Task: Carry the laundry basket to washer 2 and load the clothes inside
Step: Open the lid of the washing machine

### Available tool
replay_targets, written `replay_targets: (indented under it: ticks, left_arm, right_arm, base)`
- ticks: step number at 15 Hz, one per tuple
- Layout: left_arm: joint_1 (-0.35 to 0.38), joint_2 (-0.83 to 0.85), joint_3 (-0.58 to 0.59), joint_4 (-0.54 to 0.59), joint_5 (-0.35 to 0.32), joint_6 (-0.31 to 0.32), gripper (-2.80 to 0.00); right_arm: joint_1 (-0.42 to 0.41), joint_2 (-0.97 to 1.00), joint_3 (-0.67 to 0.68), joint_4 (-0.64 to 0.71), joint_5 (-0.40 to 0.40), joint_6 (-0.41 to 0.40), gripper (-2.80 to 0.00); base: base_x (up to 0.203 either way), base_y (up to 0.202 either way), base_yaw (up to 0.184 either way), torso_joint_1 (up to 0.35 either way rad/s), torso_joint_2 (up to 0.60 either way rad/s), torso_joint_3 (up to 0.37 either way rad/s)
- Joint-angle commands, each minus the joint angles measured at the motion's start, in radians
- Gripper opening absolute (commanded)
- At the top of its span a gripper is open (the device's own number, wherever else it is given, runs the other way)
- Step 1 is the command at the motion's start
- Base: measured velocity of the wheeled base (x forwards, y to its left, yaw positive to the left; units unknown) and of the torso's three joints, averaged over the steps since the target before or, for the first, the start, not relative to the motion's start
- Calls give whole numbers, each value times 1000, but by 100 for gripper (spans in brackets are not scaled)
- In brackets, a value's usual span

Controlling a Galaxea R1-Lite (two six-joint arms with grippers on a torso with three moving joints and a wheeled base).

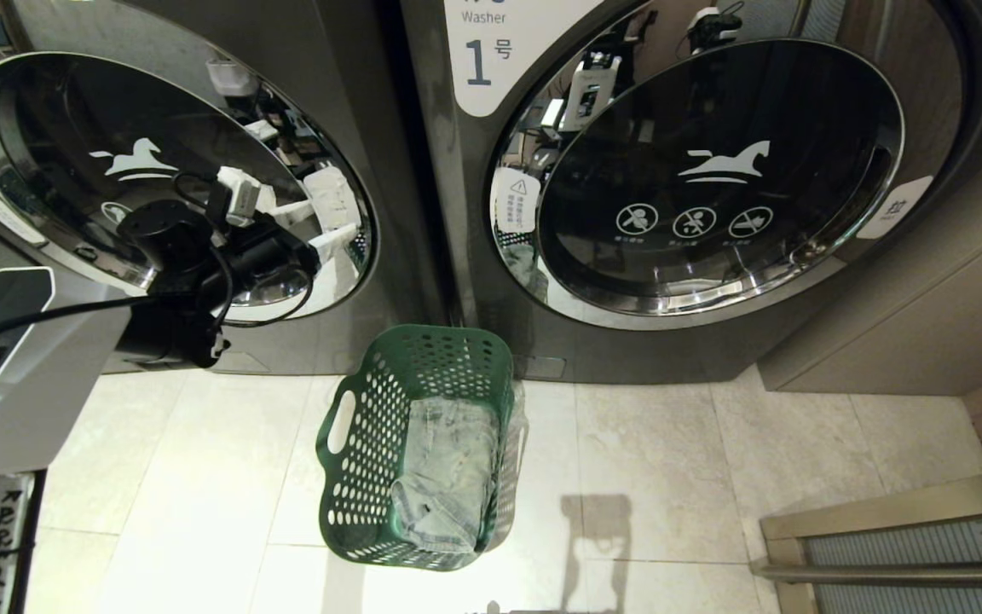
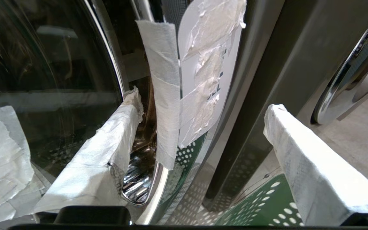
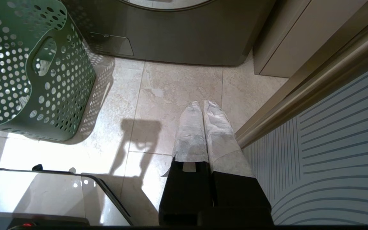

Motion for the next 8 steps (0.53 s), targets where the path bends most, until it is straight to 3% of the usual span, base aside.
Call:
replay_targets:
  ticks: [1,6,8]
  left_arm:
    - [1,4,-3,-7,-4,-17,0]
    - [24,7,-42,-11,-14,-172,0]
    - [43,7,-45,-11,-3,-180,0]
  right_arm:
    - [0,1,0,0,1,-1,-280]
    - [0,1,0,0,1,-1,-280]
    - [0,1,0,0,1,-1,-280]
  base:
    - [0,0,0,0,0,0]
    - [0,0,0,0,0,0]
    - [0,0,0,0,0,0]
